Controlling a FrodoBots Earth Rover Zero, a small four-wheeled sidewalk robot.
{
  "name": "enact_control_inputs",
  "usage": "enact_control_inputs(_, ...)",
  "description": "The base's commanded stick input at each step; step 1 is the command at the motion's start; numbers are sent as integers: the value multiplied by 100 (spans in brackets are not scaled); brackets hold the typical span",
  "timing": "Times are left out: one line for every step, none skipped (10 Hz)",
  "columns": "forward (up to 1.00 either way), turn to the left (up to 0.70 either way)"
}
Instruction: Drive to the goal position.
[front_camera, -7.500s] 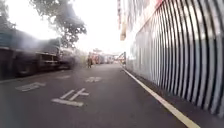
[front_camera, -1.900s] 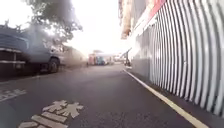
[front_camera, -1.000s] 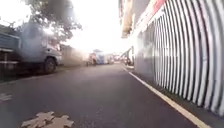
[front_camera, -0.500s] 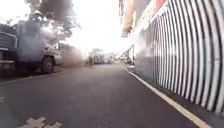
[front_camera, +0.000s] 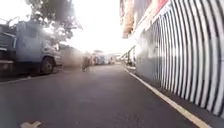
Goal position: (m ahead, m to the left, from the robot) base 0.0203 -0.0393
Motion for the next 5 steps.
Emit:
enact_control_inputs(45,0)
enact_control_inputs(45,0)
enact_control_inputs(45,0)
enact_control_inputs(45,0)
enact_control_inputs(45,0)
